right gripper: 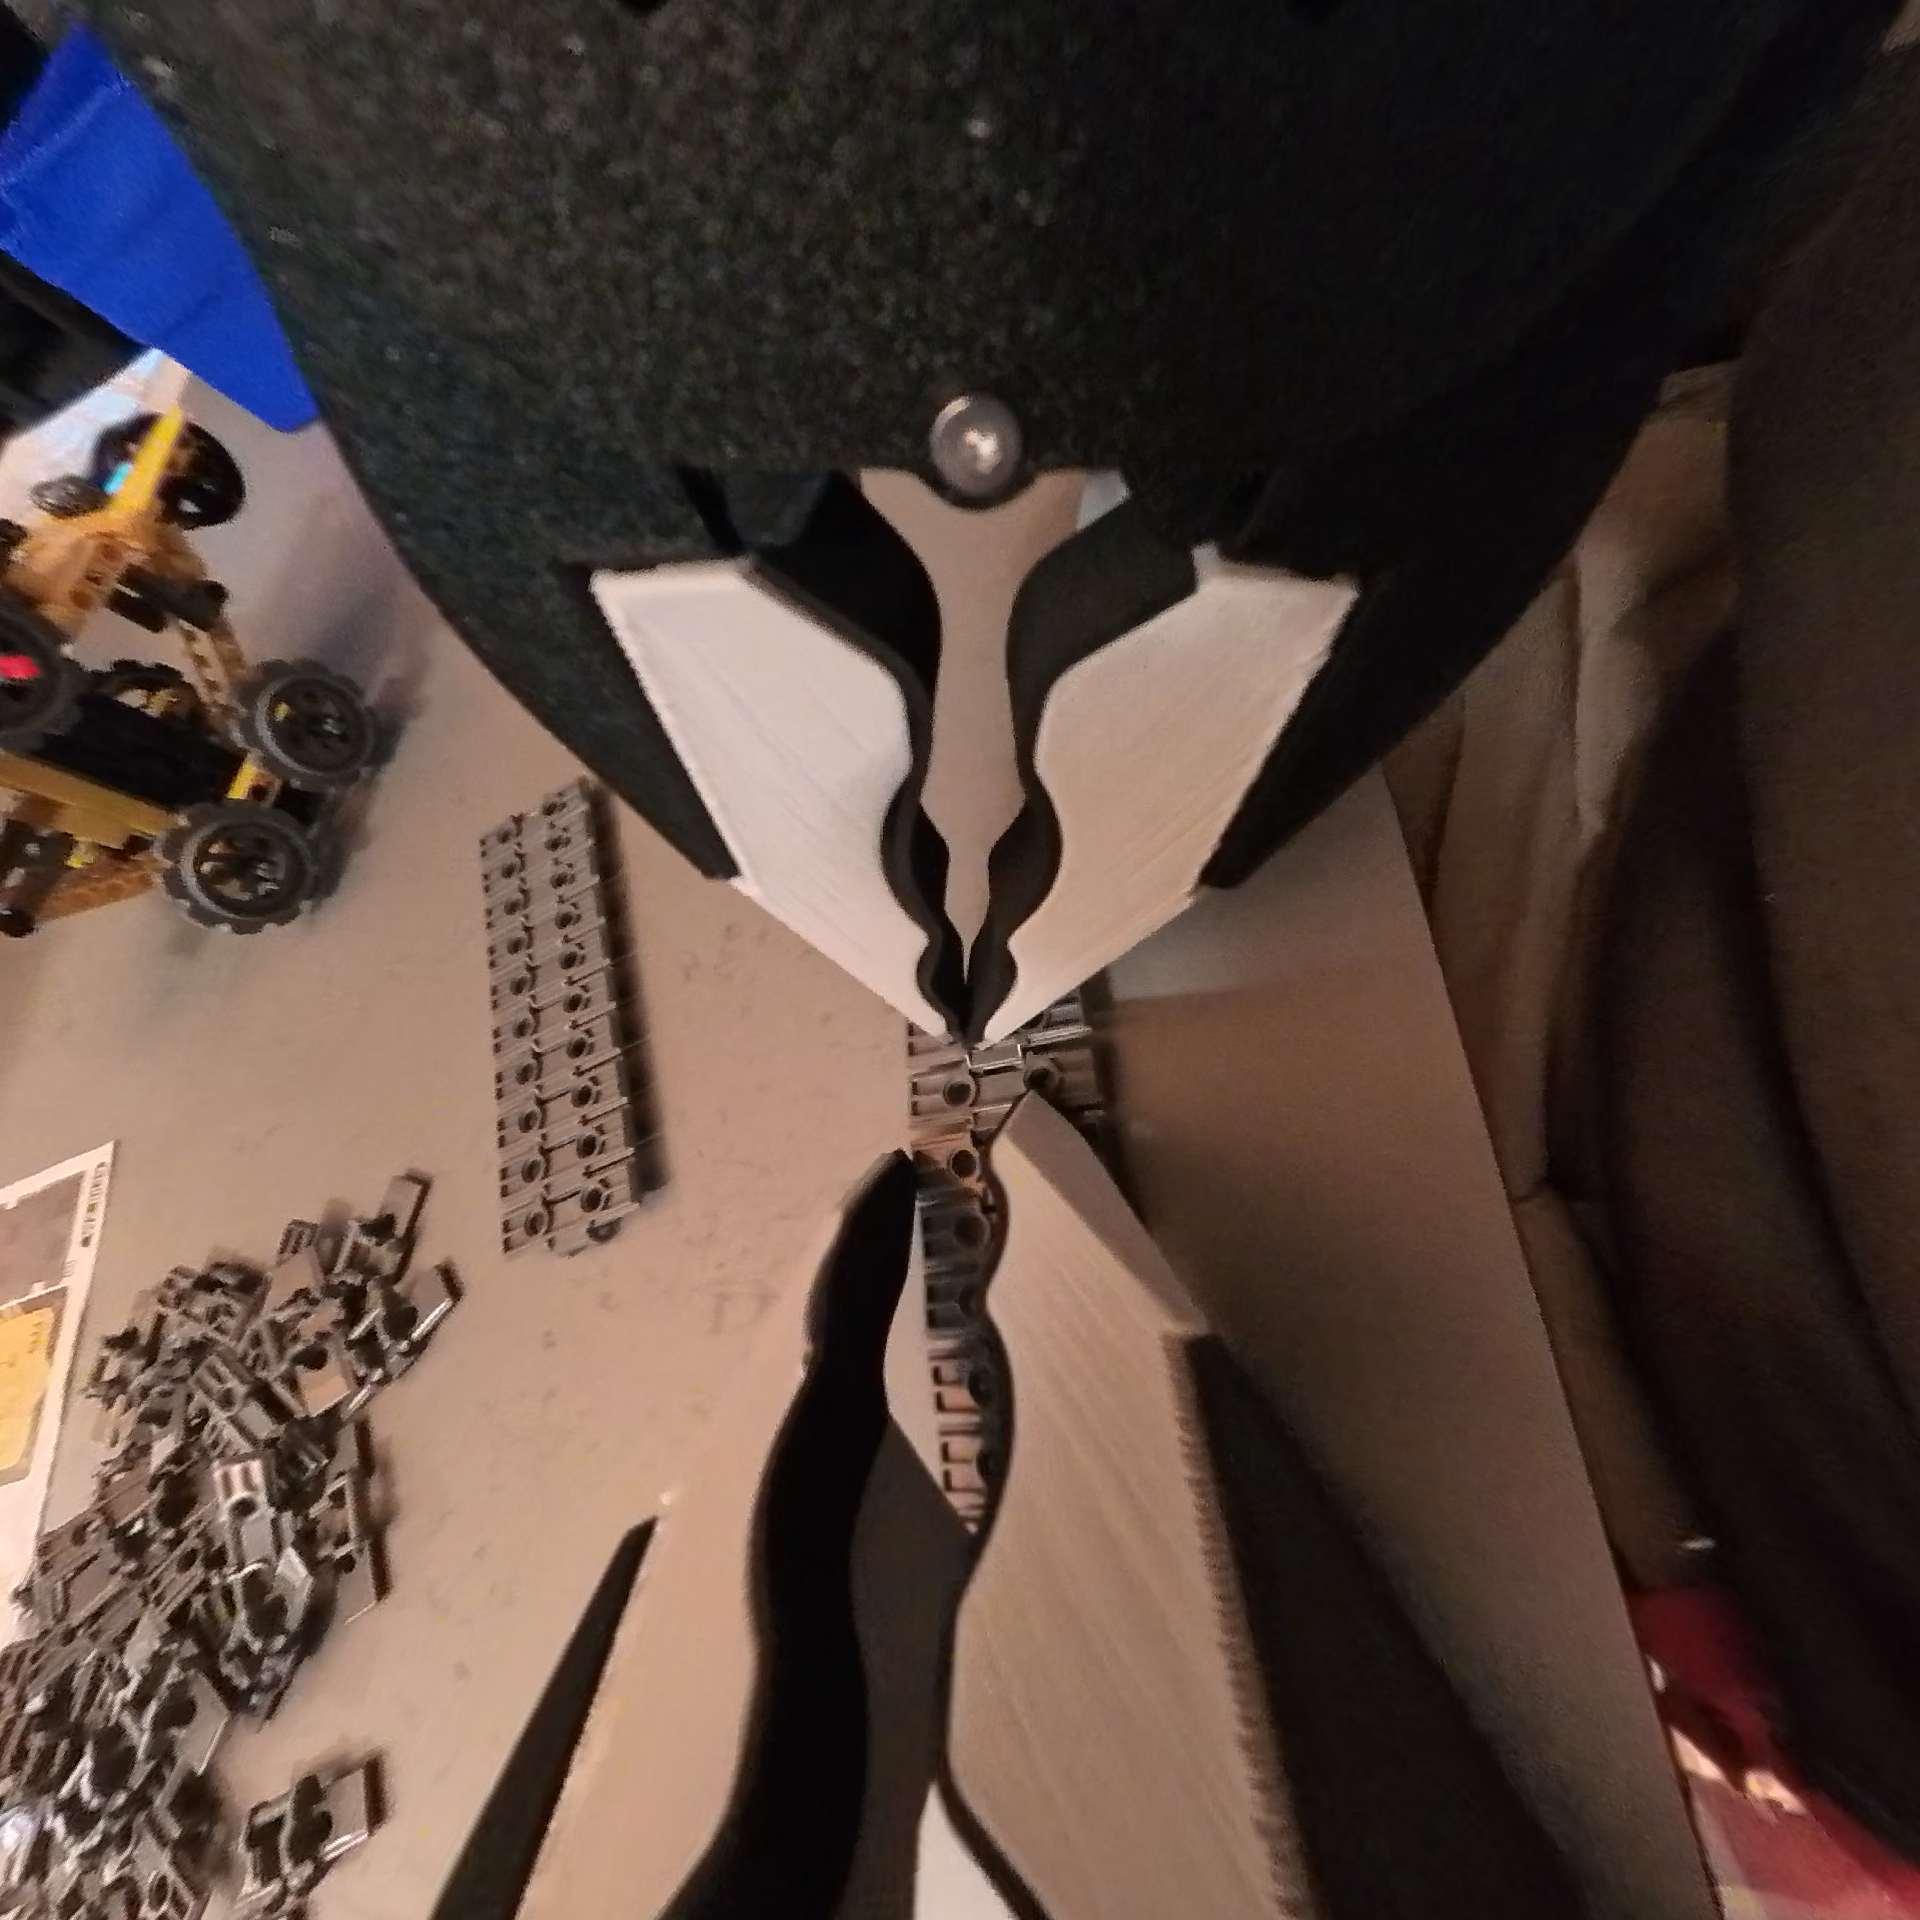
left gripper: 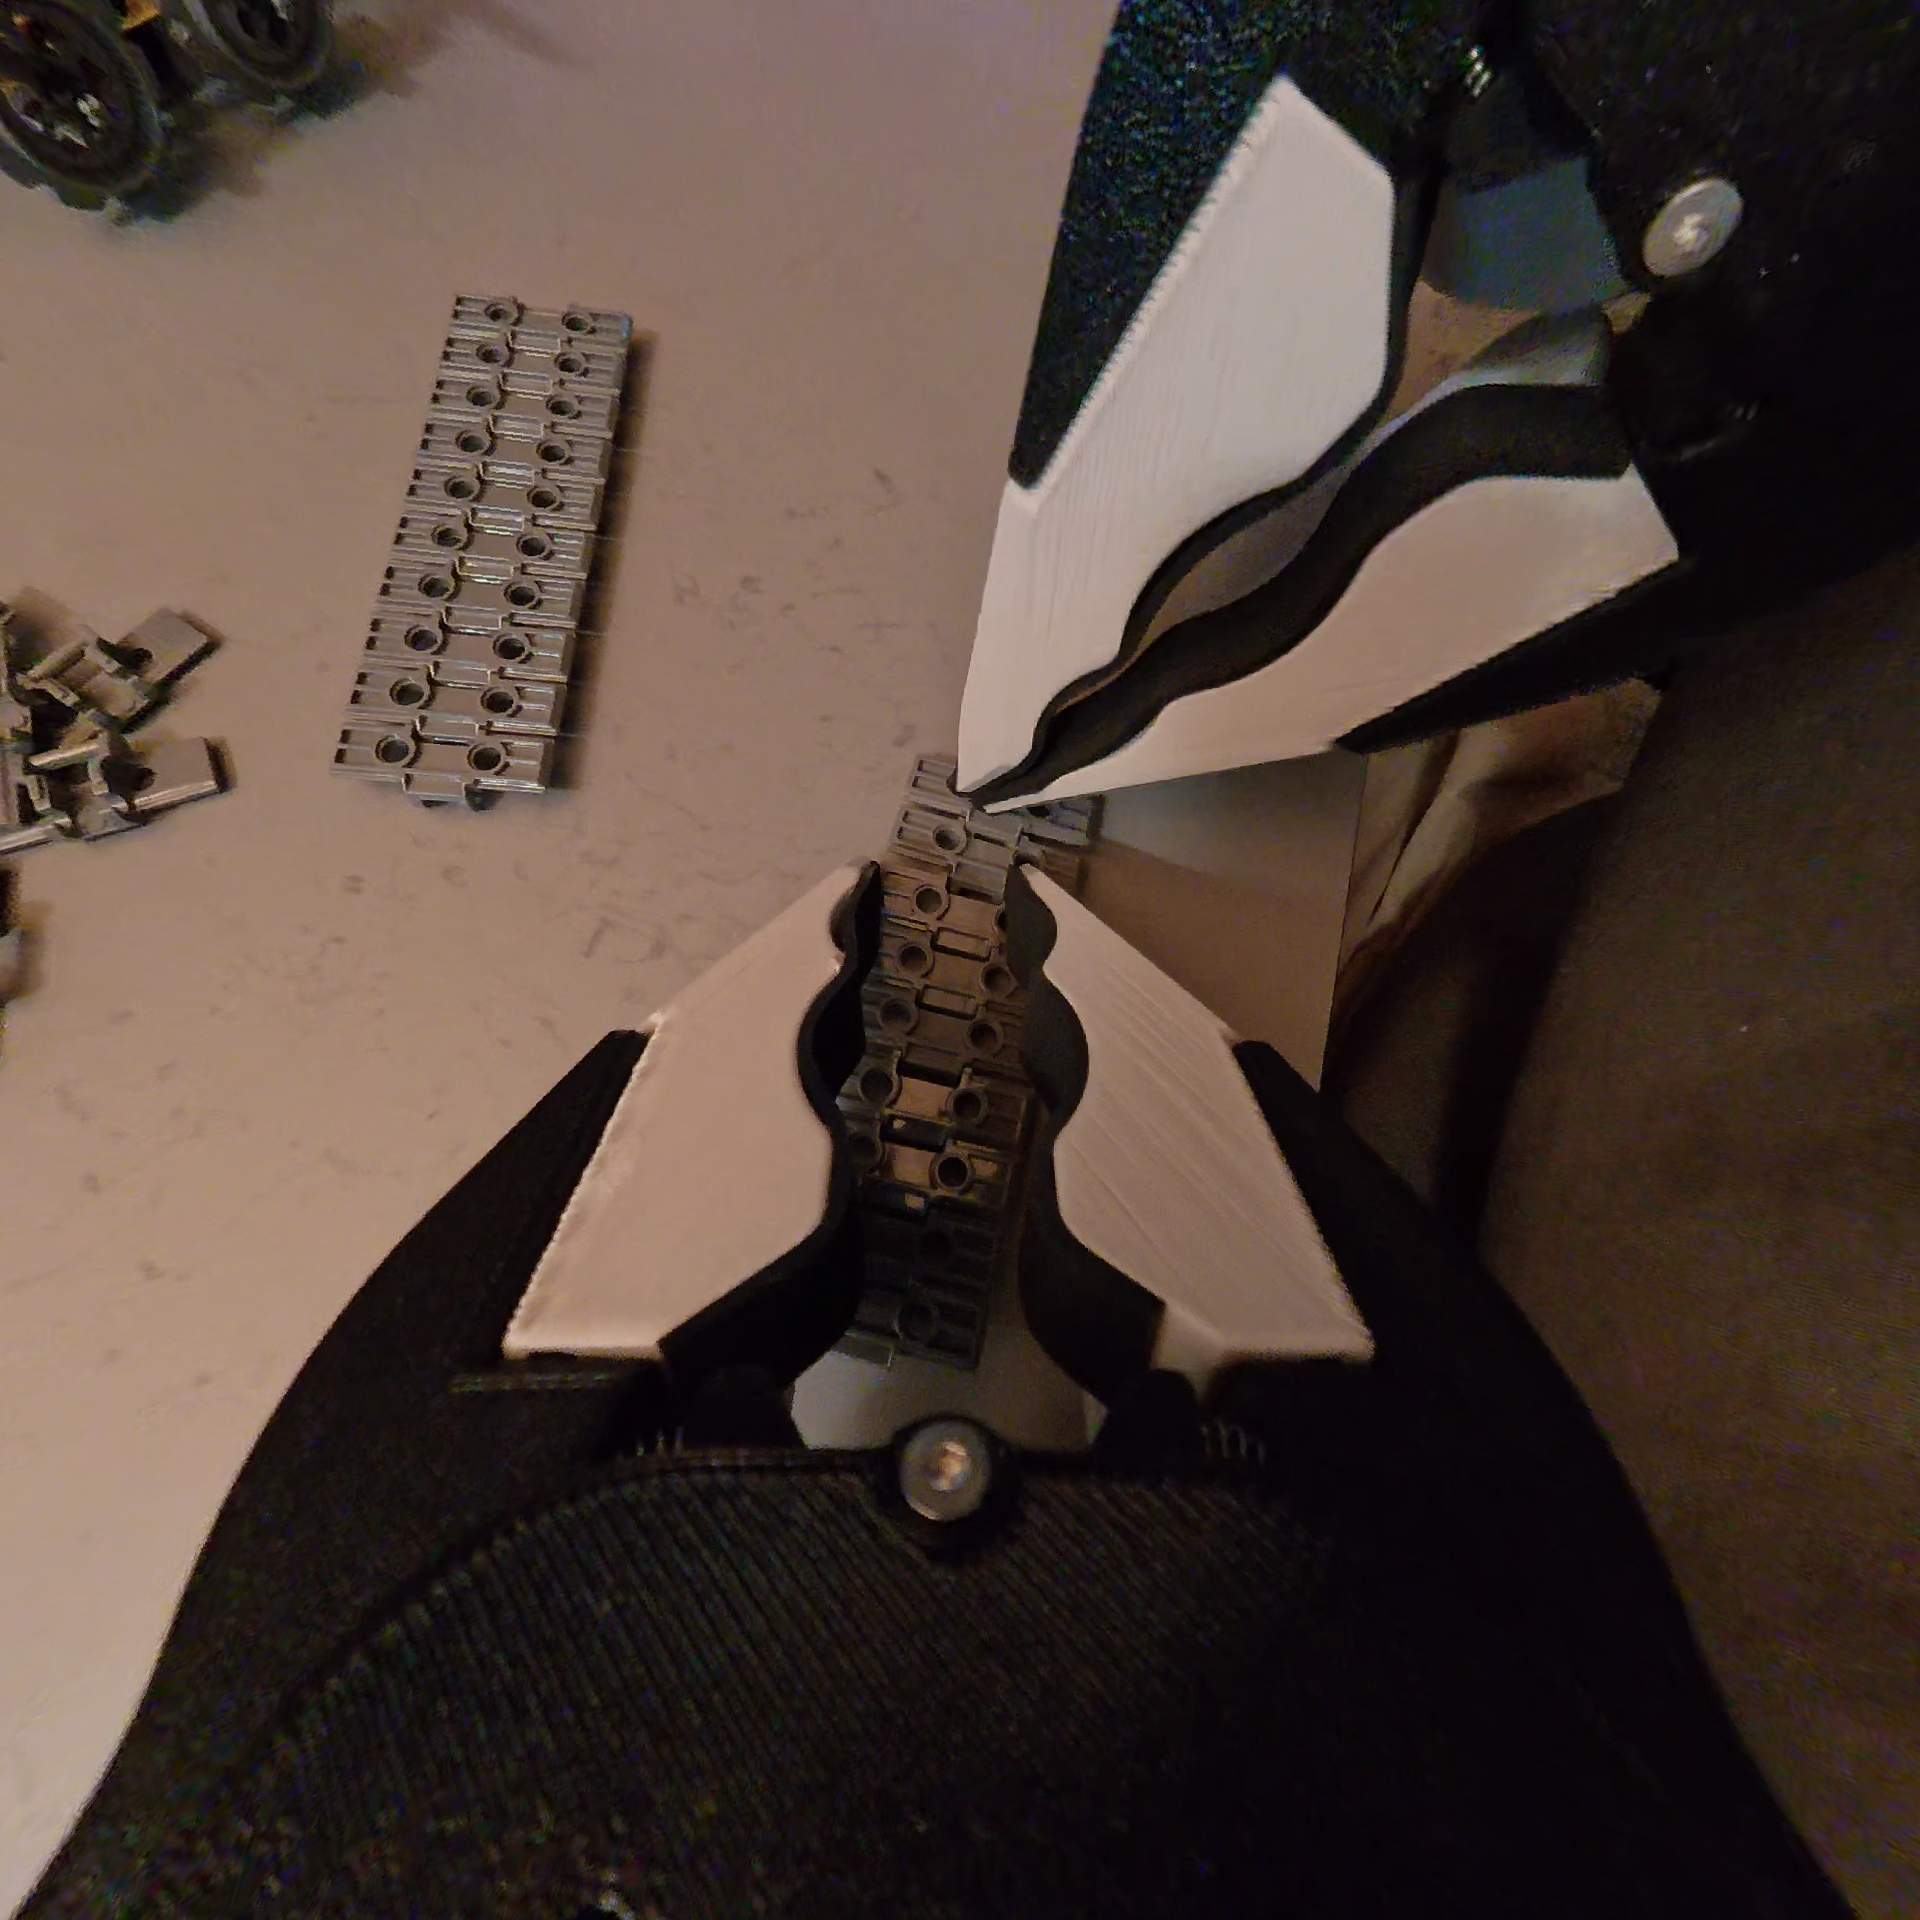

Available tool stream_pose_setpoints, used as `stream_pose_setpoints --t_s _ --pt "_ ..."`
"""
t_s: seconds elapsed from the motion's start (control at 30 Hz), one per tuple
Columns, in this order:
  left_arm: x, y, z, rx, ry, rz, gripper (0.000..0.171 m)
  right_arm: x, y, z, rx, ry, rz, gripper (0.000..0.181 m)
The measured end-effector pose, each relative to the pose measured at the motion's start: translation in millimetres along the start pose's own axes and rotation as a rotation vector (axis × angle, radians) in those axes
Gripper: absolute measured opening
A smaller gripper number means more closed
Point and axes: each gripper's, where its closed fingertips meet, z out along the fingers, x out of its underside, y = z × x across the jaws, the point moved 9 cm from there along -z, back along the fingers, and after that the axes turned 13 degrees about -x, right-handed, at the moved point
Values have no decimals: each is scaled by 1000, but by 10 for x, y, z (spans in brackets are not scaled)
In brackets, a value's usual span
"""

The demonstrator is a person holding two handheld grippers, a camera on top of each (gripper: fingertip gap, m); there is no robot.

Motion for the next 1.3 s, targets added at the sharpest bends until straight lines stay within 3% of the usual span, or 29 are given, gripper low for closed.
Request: stream_pose_setpoints --t_s 0.33,0.57,0.67,0.77,0.97,1.1,1.3 --pt "3 -10 -1 -14 -2 12 20 -91 43 24 40 112 -121 0" --pt "-7 26 5 -23 3 -15 23 137 -111 -8 -78 -122 94 0" --pt "-39 88 -43 -50 -38 -41 52 362 -231 -34 83 -15 85 0" --pt "-94 209 -125 -59 -66 -105 59 601 -342 -49 170 11 60 0" --pt "-222 382 -95 -34 -20 -238 63 869 -560 -60 79 -181 -83 0" --pt "-231 467 42 -85 36 -227 69 953 -724 -38 14 -280 -153 0" --pt "-298 560 211 -123 48 -162 88 1043 -833 -22 13 -333 -106 0"
